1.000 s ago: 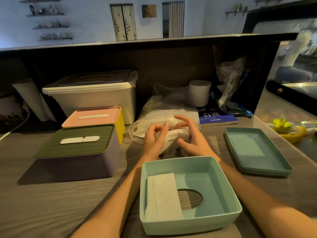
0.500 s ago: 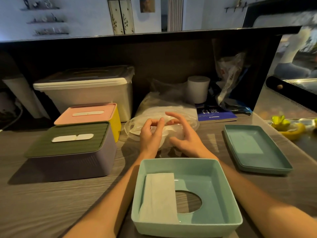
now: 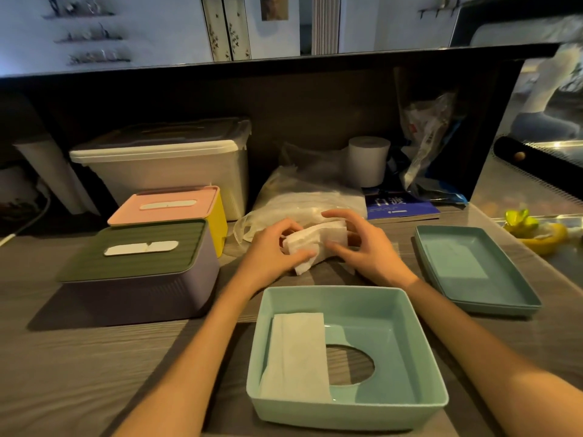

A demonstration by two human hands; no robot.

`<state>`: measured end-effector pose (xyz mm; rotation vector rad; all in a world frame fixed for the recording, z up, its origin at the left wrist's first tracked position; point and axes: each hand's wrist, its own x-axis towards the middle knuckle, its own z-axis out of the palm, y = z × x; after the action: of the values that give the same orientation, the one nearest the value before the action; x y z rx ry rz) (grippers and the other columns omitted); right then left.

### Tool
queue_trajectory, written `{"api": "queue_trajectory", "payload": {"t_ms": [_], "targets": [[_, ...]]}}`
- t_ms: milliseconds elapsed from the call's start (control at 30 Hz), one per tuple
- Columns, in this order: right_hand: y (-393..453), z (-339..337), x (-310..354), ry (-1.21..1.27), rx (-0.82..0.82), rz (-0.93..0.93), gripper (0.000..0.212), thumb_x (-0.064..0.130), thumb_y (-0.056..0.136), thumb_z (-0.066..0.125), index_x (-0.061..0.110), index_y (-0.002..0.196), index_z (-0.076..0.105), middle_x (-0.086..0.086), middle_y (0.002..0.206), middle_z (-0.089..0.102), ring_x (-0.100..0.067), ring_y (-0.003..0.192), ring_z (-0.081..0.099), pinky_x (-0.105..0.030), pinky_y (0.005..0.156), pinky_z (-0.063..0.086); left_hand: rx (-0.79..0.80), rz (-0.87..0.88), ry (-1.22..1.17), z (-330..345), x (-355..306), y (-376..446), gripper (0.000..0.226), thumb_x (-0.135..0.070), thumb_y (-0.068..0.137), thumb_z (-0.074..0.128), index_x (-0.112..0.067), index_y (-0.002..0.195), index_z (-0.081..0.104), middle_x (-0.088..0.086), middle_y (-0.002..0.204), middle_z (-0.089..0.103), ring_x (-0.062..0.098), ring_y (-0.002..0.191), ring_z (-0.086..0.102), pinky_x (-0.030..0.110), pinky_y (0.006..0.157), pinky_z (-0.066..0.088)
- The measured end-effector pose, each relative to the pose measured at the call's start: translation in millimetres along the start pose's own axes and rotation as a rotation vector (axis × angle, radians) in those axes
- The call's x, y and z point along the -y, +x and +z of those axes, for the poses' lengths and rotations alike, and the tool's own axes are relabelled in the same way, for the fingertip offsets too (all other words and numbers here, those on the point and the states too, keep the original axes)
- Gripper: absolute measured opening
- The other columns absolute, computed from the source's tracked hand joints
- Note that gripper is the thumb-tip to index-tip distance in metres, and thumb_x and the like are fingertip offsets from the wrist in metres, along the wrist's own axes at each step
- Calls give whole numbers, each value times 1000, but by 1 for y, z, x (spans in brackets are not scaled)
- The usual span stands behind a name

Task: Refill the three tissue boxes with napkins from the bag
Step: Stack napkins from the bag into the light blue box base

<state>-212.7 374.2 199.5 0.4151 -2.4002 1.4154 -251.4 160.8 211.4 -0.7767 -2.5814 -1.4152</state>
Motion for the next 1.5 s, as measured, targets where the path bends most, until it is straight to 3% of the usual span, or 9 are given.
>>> {"api": "queue_trajectory", "payload": {"t_ms": [200, 367, 467, 567, 733, 967, 1200, 1400, 1500], "targets": [[0, -12, -4, -151, 15, -1, 49, 25, 89, 79, 26, 134, 59, 10, 126, 67, -7, 108, 67, -22, 92, 56, -13, 28, 45, -7, 7, 3, 30, -29, 81, 84, -22, 107, 71, -11, 98, 71, 3, 89, 66, 21, 79, 57], [3, -21, 6, -149, -50, 51, 38, 28, 84, 83, 24, 120, 70, 11, 100, 72, 0, 94, 68, -10, 82, 53, -46, 10, 30, -12, -3, 3, 22, -26, 82, 83, -21, 102, 74, -9, 92, 73, 2, 84, 67, 18, 74, 53], [2, -26, 18, -54, -34, 85, 35, 30, 85, 81, 22, 117, 72, 9, 105, 75, -3, 98, 70, -19, 86, 57, -33, -22, -8, -23, -18, 0, 23, -25, 83, 83, -25, 103, 72, -10, 93, 72, 4, 86, 68, 19, 75, 55], [2, -36, 44, -13, 27, 89, 32, 31, 86, 80, 23, 116, 72, 7, 107, 76, -8, 99, 72, -25, 83, 60, -2, -84, -2, -37, -38, -8, 33, -30, 84, 81, -22, 114, 68, -4, 105, 72, 12, 95, 69, 31, 80, 61], [-4, -64, 94, -68, 165, 160, 23, 45, 87, 76, 38, 106, 66, 11, 92, 78, -5, 87, 73, -23, 80, 58, 64, -147, -29, -59, -86, -34, 32, -31, 88, 77, -21, 113, 59, -3, 97, 75, 8, 82, 73, 19, 64, 58], [-29, -87, 127, -99, 357, 355, 32, 35, 88, 77, 24, 116, 69, 4, 97, 76, -4, 80, 73, -15, 65, 54, 246, -227, -143, -44, -122, -77, 37, -14, 87, 78, -10, 107, 48, 16, 97, 70, 20, 69, 73, 29, 60, 60], [-53, -76, 131, -427, 364, 294, 30, 36, 87, 79, 26, 114, 71, 6, 104, 71, -10, 92, 71, -22, 75, 61, 398, -256, -45, -15, -124, -112, 31, -22, 92, 73, -12, 103, 45, 3, 73, 76, 11, 63, 70, 33, 68, 60], [-77, -65, 133, -615, 271, 185, 32, 28, 84, 83, 23, 112, 68, 11, 97, 69, -1, 85, 64, -16, 73, 52, 437, -202, 223, 3, -130, -120, 41, -36, 88, 76, -15, 109, 47, 2, 91, 73, 9, 75, 63, 26, 65, 51], [-85, -60, 135, -661, 259, 151, 34, 27, 84, 83, 24, 113, 66, 13, 89, 70, 0, 82, 64, -22, 76, 57, 468, -181, 334, 7, -134, -119, 41, -40, 87, 77, -15, 110, 54, -3, 98, 66, 10, 81, 61, 24, 66, 48]]}}
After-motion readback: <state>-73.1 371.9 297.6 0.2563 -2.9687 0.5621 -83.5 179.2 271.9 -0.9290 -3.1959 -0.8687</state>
